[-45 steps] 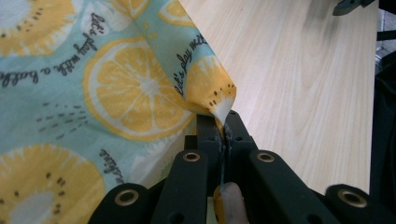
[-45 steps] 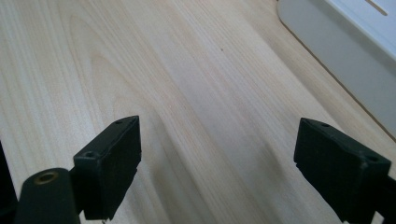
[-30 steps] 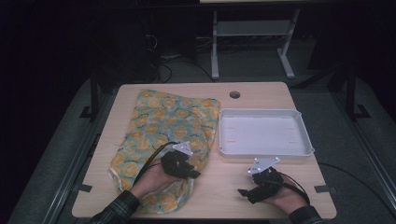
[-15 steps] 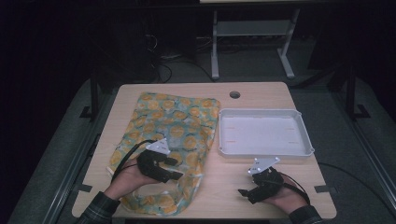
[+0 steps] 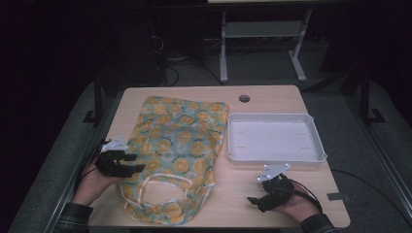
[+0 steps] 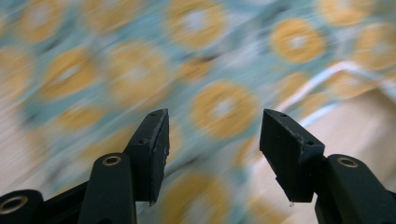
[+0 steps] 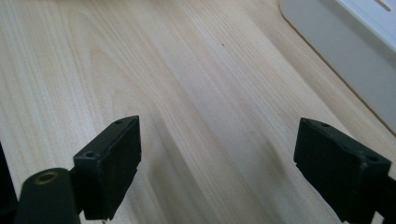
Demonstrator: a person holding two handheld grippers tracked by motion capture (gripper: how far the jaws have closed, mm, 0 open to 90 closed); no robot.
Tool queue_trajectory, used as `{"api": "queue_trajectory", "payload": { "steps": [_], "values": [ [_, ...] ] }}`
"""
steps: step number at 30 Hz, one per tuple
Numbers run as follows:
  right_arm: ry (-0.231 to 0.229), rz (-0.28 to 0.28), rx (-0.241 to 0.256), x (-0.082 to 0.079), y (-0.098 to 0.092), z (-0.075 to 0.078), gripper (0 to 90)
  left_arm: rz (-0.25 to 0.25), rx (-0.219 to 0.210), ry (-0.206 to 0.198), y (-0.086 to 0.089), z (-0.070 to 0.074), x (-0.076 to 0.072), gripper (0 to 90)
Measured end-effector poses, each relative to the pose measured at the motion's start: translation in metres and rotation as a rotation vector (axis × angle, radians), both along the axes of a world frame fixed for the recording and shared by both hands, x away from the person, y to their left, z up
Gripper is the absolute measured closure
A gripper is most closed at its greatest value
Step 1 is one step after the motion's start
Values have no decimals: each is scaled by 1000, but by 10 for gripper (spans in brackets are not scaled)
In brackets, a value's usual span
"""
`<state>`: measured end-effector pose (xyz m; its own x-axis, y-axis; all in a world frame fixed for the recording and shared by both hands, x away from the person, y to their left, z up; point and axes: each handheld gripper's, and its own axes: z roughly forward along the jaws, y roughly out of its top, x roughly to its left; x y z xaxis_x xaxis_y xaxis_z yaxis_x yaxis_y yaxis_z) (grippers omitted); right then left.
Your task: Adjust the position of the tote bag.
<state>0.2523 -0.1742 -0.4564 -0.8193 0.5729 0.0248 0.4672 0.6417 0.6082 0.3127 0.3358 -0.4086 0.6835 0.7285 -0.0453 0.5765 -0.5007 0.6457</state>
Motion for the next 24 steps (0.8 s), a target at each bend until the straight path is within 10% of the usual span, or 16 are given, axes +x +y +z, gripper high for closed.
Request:
{"api": "queue_trajectory", "payload": {
  "steps": [9,24],
  "values": [
    [5,2,-2,1,1,-1,143,181,-2,62,60,-21,9,377],
    [1,1,-5,0,0,0,143,63,-17,232,54,-30,12,895]
  ]
}}
